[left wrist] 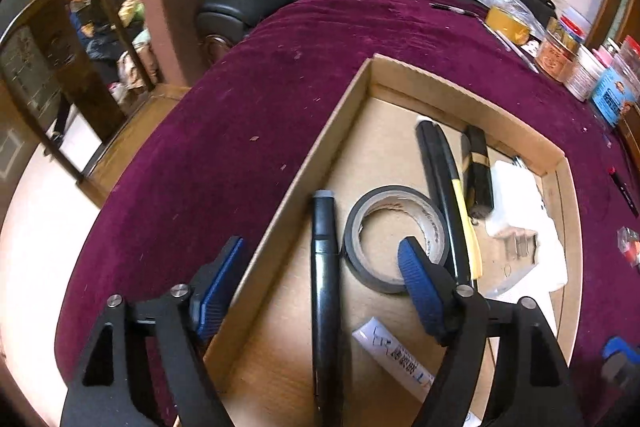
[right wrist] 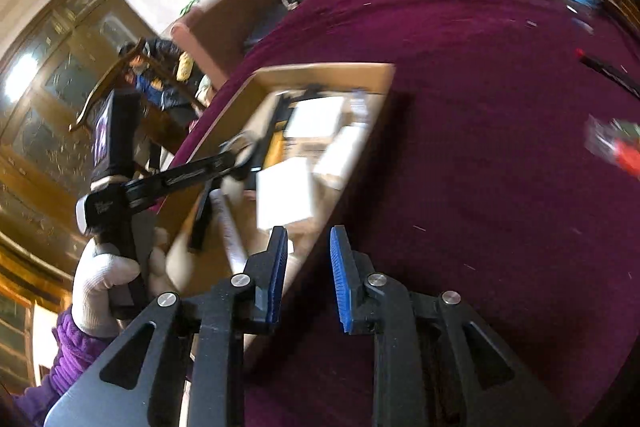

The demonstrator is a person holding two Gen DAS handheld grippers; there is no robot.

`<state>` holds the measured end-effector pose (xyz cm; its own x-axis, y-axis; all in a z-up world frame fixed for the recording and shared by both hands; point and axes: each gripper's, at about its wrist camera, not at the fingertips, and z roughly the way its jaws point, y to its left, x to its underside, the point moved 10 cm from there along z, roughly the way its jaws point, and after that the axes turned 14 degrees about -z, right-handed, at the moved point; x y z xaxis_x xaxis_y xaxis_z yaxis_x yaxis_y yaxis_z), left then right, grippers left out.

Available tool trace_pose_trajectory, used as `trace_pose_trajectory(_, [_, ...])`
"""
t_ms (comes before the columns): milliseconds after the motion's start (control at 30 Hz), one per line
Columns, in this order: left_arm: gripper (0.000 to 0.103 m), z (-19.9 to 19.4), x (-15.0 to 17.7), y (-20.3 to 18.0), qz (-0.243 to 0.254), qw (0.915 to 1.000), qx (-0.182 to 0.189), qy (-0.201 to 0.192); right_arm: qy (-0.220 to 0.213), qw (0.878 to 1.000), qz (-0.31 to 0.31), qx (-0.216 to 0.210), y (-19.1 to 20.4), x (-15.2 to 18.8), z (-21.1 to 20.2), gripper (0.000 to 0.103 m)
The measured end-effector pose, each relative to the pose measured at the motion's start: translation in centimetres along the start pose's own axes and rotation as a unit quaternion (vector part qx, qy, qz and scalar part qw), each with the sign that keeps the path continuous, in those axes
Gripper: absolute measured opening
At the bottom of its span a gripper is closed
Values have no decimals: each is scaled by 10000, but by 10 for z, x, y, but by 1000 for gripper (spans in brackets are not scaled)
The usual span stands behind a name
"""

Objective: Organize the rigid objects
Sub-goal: 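Withdraw both tools from the tray back over the table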

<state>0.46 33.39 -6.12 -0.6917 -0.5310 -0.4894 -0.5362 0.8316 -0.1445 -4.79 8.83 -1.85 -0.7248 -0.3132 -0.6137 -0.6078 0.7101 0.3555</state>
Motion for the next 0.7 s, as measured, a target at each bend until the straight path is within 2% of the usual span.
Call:
trace_pose_trajectory(67, [75,-10,-2,0,-54,9998,94,-185,-106,9998,139,43,-20,6,-14,20])
trace_pose_trajectory(167, [75,-32,-12,-3,-274,9965,576,-543,-319,9989,305,170,-51,14,-41,20])
trace_pose_trajectory(233, [75,-64,-16,-8,-316,9915,688,-1062,-494,9971,336,477,-79,17,-65,19])
trace_pose_trajectory(333, [79,-116,-9,-39,67,9794,891,-1812,-696,9919,303,1017,-112,18,-93,19])
trace_pose_trajectory(400, [94,-139,4,-70,449,9739,999,-1988,-917,9842,299,1484,-132,17,-113,19])
trace_pose_trajectory(433, [99,-144,12,-87,615,9729,1096,-1942,-1103,9743,183,1955,-142,15,-128,19])
trace_pose_trajectory(500, [99,-146,33,-121,891,9734,1307,-1656,-1480,9506,-241,2717,-152,12,-155,21])
trace_pose_trajectory(533, [99,-143,42,-136,966,9749,1383,-1456,-1636,9407,-426,2941,-156,12,-167,36])
trace_pose_trajectory(567, [99,-139,55,-149,1047,9757,1482,-1232,-1675,9359,-440,3067,-163,11,-174,65])
trace_pose_trajectory(600, [99,-134,68,-162,1116,9755,1591,-1034,-1655,9362,-367,3079,-170,11,-177,76])
trace_pose_trajectory(700, [98,-115,111,-202,1400,9707,1902,-451,-1347,9494,104,2835,-202,13,-177,75])
